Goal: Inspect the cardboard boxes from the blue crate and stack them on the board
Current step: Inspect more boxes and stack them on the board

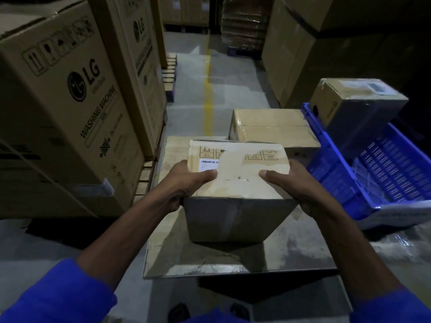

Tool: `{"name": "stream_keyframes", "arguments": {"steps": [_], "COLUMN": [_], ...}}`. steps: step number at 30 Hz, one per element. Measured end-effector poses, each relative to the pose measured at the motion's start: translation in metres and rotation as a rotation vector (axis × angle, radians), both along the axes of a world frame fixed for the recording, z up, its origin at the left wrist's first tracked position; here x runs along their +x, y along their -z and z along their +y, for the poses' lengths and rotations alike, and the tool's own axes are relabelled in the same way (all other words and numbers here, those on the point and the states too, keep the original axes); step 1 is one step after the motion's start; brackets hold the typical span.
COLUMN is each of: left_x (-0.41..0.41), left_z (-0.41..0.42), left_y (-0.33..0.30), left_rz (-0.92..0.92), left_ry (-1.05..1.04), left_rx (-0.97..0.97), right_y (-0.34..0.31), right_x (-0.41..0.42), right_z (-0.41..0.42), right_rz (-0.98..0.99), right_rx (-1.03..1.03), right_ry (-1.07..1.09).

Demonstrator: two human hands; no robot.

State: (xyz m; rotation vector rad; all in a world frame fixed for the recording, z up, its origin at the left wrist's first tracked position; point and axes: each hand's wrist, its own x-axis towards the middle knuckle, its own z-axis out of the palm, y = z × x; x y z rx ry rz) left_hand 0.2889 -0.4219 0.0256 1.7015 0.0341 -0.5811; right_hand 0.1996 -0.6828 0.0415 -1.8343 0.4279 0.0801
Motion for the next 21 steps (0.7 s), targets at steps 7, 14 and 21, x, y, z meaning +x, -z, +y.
{"name": "stream_keyframes", "arguments": {"steps": [7, 14, 21], "left_x": [-0.002, 0.001, 0.0], "left_z": [-0.002, 0.005, 0.032], "left_y": [-0.004, -0.004, -0.001], "left_rz": [-0.055, -0.071, 0.047], "left_ry": [0.012, 0.008, -0.092], "left_rx": [0.042, 0.052, -0.043], "right_y": [-0.003, -0.005, 0.038], "right_x": [-0.001, -0.004, -0.016], "right_z": [0.007, 0.01, 0.005], "right_rz": [-0.044, -0.034, 0.04], "right_rx": [-0.016, 0.044, 0.377], "right_ry": [-0.018, -0.026, 0.312]}}
